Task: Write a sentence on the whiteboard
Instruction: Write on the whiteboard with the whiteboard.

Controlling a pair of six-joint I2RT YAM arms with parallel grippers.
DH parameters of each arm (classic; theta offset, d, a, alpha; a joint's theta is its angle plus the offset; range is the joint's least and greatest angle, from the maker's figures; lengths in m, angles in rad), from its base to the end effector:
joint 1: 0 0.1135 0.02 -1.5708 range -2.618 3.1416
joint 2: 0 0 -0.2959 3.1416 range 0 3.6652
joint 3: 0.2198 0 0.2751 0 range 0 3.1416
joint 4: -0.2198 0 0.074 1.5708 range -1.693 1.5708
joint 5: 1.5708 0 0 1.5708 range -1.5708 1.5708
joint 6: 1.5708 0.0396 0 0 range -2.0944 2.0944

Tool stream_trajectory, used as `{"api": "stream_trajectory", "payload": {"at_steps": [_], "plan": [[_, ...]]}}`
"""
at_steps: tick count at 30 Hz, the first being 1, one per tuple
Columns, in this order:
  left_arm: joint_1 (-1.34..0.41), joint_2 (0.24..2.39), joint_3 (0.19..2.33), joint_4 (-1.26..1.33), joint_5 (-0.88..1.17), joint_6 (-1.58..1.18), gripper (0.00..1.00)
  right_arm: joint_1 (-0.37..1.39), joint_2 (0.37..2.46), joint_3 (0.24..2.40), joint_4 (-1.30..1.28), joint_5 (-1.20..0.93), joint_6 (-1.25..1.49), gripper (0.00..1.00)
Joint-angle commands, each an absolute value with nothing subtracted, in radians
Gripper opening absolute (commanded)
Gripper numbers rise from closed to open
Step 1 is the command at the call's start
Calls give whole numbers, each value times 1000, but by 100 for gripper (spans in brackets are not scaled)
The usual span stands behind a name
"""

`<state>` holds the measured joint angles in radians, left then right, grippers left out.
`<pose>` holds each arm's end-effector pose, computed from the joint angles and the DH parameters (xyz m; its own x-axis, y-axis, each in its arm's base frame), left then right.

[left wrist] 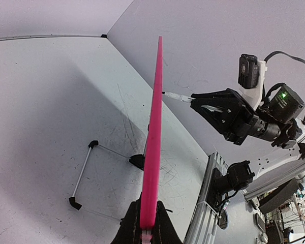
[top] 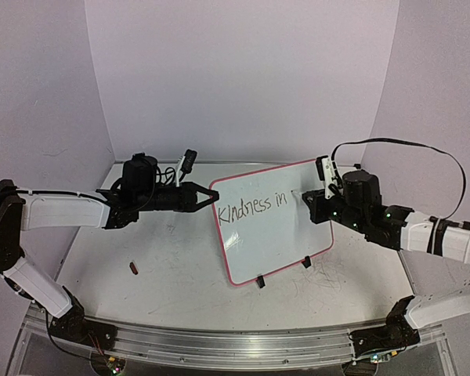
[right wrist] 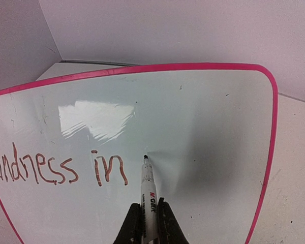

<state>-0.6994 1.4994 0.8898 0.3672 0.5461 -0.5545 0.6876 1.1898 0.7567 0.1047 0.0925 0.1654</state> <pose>0.2607 -0.2462 0.2782 -0.6489 -0.0420 -0.7597 0.6990 0.3614 -0.6171 0.2235 0.1788 0.2934 -0.3388 -0.0661 -0.9385 -0.5157 0.8474 0.1265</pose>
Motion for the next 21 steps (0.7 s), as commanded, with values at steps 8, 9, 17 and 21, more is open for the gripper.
{"api": "stream_trajectory", "payload": {"at_steps": [8, 9, 17, 21], "plan": [[-710, 1487, 905, 365, 554, -578, 0, 687, 1222, 779, 127, 119, 165, 0], [-711, 1488, 905, 365, 554, -577, 0, 688, 1224, 779, 125, 124, 165, 0], [-710, 1488, 904, 365, 555, -577, 0, 689, 1228, 780, 112, 124, 164, 0], [-710, 1487, 904, 365, 554, -575, 0, 688, 1211, 765, 92, 110, 170, 0]]}}
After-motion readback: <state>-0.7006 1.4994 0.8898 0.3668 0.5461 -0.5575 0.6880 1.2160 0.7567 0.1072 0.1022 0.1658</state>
